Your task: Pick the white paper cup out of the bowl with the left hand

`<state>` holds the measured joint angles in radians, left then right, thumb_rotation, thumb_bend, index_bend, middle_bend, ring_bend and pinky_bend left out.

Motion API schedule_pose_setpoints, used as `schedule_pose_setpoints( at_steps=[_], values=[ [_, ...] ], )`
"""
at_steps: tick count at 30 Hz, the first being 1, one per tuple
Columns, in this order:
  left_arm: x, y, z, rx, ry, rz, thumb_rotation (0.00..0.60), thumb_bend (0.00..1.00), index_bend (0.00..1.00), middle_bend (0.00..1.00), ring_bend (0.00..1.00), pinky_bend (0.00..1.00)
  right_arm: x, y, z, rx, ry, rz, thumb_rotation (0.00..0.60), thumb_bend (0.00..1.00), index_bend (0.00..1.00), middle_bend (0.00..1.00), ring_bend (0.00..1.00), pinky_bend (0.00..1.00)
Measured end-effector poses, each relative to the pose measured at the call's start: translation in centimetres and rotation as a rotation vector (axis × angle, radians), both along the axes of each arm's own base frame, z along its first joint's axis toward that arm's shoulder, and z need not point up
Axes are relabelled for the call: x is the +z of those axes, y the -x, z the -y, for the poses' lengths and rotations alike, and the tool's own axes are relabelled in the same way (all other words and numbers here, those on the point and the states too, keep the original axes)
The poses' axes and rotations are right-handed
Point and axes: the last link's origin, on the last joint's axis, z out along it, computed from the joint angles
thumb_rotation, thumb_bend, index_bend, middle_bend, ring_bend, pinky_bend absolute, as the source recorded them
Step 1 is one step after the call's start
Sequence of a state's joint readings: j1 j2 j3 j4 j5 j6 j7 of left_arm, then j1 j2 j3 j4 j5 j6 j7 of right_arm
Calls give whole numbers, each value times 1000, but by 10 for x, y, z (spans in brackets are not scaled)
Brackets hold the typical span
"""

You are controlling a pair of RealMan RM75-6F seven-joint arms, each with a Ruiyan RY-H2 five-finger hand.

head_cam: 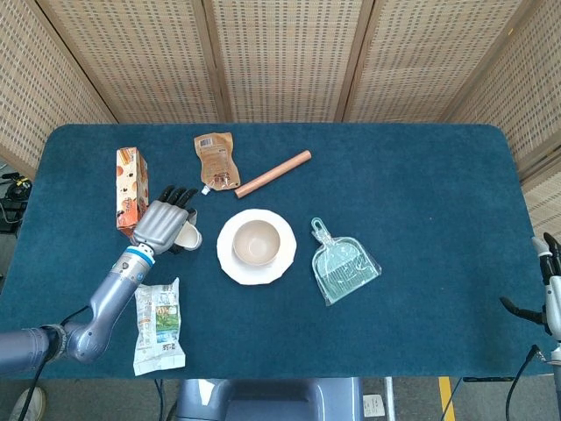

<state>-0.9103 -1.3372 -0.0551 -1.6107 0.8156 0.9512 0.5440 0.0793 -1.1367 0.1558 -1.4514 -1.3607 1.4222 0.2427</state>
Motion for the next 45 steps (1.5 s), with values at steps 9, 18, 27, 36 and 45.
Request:
schedule_pose_setpoints(
  at_steps=[9, 18, 27, 36, 45],
  values=[
    [-20, 19, 5, 31, 38, -16, 600, 261, 351, 0, 0, 0, -1, -1, -1, 2, -1, -4, 600, 126, 0, 0, 0, 0],
    [-6, 15, 8, 23, 5, 25, 600, 56, 16, 0, 0, 0, -1, -3, -2, 8, 0, -7, 600, 126, 0, 0, 0, 0],
    [26, 16, 26, -16, -115, 86, 600, 54, 0, 0, 0, 0, -4, -6, -2, 19, -13, -16, 600, 126, 0, 0, 0, 0],
    [61, 73, 94, 32, -385, 124, 600, 54, 0, 0, 0, 0, -12, -10, -3, 33, -53, -33, 600, 126, 0, 0, 0, 0],
    [65, 122, 159, 117, -469, 112, 600, 54, 0, 0, 0, 0, -22, -20, -7, 73, -89, -46, 600, 126, 0, 0, 0, 0]
  ],
)
